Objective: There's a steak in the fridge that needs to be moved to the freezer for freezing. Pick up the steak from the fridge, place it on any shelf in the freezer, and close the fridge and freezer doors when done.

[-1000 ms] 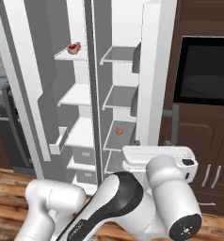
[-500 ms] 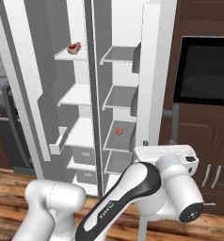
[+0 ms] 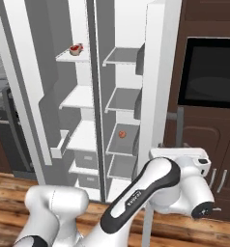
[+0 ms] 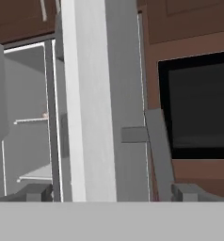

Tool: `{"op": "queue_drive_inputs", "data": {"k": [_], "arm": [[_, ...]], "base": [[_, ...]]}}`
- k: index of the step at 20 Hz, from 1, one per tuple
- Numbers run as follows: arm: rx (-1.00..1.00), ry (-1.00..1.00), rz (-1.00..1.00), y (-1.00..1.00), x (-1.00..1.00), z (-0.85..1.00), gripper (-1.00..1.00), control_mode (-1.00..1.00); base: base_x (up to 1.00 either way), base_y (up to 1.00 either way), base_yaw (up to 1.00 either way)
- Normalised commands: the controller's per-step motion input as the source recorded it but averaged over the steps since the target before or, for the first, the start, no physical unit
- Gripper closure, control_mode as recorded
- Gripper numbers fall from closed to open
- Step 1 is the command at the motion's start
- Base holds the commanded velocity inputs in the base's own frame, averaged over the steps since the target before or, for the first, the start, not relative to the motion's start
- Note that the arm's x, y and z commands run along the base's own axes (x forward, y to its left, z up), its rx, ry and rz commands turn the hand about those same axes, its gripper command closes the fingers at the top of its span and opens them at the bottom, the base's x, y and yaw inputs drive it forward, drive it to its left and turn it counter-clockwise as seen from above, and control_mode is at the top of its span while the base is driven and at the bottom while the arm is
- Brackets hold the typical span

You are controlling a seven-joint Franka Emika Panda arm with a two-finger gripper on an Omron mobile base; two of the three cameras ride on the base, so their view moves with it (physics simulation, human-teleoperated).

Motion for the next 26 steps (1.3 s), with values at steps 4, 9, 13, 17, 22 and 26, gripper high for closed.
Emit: {"op": "queue_drive_inputs", "data": {"k": [4, 9, 13, 17, 22, 26], "arm": [[0.00, 0.00, 0.01, -0.47, 0.35, -0.26, -1.00, -1.00], [0.00, -0.04, 0.03, -0.43, 0.07, -0.24, -1.00, -1.00], [0.00, -0.04, 0.00, -0.31, 0.12, -0.31, -1.00, -1.00], [0.00, -0.03, 0.00, -0.04, 0.43, -0.29, -1.00, -1.00], [0.00, -0.06, 0.00, -0.07, 0.45, -0.20, -1.00, -1.00], [0.00, -0.03, 0.00, -0.01, 0.40, -0.24, -1.00, -1.00]], "base": [[0.00, 0.00, 0.00], [0.00, 0.00, 0.00], [0.00, 0.00, 0.00], [0.00, 0.00, 0.00], [0.00, 0.00, 0.00], [0.00, 0.00, 0.00]]}}
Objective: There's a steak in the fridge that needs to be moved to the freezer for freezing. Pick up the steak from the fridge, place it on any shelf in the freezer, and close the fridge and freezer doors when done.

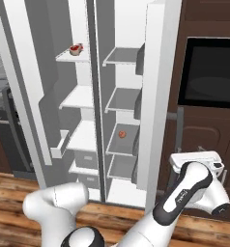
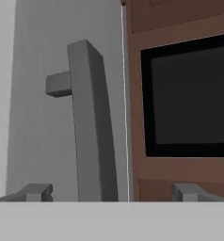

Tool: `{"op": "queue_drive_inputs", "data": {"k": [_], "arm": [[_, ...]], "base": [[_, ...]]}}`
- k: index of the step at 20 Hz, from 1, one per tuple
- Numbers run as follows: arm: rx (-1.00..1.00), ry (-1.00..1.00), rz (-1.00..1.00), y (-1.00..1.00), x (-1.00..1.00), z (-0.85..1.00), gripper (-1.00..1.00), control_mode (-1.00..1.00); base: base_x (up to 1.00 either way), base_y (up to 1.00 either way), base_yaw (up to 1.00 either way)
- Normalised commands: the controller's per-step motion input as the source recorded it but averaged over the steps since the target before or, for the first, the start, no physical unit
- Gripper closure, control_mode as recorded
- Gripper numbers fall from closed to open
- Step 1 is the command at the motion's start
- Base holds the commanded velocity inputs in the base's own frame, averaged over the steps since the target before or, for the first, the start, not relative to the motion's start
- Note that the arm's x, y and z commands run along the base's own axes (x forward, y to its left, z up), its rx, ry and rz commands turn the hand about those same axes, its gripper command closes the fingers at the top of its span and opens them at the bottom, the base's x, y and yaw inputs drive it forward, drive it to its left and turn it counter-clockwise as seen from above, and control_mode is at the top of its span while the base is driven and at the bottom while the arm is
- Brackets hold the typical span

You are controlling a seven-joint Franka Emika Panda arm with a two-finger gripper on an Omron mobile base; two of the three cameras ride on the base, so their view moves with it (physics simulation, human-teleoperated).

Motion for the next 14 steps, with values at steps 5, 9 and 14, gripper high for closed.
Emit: {"op": "queue_drive_inputs", "data": {"k": [5, 9, 14], "arm": [[0.00, -0.04, 0.00, -0.45, 0.25, -0.17, -1.00, -1.00], [0.00, -0.04, 0.00, -0.21, 0.26, -0.25, -1.00, -1.00], [0.00, -0.01, 0.00, -0.09, 0.34, -0.31, -1.00, -1.00]], "base": [[0.00, 0.00, 0.00], [0.00, 0.00, 0.00], [0.00, 0.00, 0.00]]}}
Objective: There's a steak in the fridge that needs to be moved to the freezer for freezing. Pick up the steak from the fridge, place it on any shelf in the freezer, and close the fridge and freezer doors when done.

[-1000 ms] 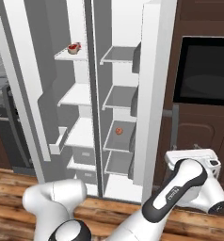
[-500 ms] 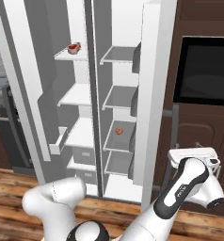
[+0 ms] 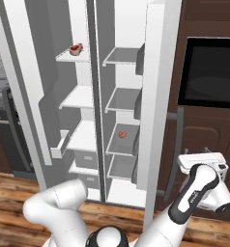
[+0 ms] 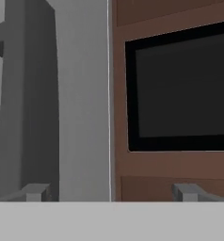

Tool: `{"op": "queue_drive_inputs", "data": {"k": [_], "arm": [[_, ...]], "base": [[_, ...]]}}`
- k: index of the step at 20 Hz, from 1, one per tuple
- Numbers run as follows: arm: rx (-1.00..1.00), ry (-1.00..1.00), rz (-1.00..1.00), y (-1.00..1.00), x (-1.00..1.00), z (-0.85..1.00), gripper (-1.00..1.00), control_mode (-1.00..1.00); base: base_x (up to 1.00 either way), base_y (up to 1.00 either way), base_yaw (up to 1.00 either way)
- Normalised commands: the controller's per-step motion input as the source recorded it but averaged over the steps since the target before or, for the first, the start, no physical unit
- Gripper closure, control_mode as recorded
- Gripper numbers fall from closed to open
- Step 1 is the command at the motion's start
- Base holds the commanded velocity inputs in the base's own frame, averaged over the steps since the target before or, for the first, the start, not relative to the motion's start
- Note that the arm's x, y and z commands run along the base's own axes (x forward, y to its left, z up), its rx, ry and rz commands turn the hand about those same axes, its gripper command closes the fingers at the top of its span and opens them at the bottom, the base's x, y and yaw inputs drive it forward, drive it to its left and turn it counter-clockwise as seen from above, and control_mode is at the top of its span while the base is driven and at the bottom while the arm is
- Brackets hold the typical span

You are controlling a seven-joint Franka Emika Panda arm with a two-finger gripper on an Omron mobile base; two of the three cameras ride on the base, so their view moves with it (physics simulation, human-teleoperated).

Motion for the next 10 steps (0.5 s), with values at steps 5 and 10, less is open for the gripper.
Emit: {"op": "queue_drive_inputs", "data": {"k": [5, 10], "arm": [[0.00, 0.01, 0.00, 0.02, 0.15, -0.15, -1.00, -1.00], [0.00, 0.00, 0.00, 0.16, 0.01, -0.07, -1.00, -1.00]], "base": [[0.00, 0.00, 0.00], [0.00, 0.00, 0.00]]}}
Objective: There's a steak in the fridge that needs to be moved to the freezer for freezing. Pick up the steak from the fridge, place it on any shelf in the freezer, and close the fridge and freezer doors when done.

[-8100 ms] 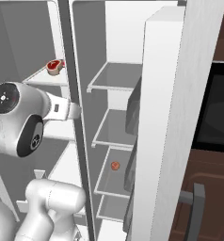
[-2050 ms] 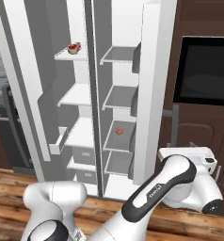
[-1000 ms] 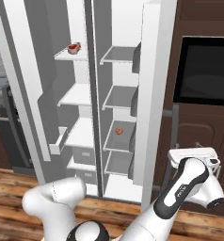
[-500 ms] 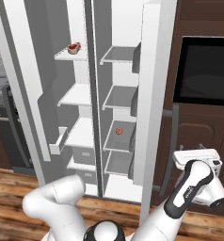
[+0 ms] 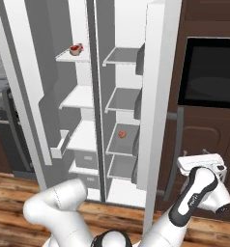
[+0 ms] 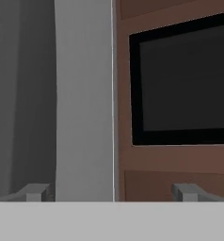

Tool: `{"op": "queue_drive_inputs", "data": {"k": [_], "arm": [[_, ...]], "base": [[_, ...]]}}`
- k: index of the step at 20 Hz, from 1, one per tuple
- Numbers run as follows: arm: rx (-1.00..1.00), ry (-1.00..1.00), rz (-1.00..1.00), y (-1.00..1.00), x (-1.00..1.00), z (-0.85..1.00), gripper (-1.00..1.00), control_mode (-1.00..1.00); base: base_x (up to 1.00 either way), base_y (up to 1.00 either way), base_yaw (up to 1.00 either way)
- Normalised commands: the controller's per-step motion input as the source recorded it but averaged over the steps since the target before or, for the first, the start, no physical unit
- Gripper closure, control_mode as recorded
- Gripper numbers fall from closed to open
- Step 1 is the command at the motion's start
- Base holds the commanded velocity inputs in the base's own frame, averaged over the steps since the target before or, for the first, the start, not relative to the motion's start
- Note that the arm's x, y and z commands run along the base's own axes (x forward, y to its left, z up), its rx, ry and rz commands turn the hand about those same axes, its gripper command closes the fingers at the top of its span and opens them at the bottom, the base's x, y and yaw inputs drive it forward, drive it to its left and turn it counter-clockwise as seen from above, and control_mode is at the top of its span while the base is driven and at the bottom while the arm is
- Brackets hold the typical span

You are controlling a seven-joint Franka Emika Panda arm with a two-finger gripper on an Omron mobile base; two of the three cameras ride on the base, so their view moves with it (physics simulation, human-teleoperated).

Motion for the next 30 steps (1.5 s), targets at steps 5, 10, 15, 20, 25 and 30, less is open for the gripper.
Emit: {"op": "queue_drive_inputs", "data": {"k": [5, 10, 15, 20, 25, 30], "arm": [[-0.01, 0.00, 0.00, 0.35, 0.07, -0.17, -1.00, -1.00], [0.00, 0.00, 0.00, 0.51, 0.00, -0.07, -1.00, -1.00], [0.00, 0.00, 0.00, 0.66, 0.00, 0.00, -1.00, -1.00], [-0.02, 0.00, 0.00, 0.71, 0.01, 0.00, -1.00, -1.00], [-0.03, 0.00, 0.00, 0.64, 0.02, 0.00, -1.00, -1.00], [-0.04, 0.00, 0.00, 0.54, 0.00, 0.00, -1.00, -1.00]], "base": [[0.00, 0.00, 0.00], [0.00, 0.00, 0.00], [0.00, 0.00, 0.00], [0.00, 0.00, 0.00], [0.00, 0.00, 0.00], [0.00, 0.00, 0.00]]}}
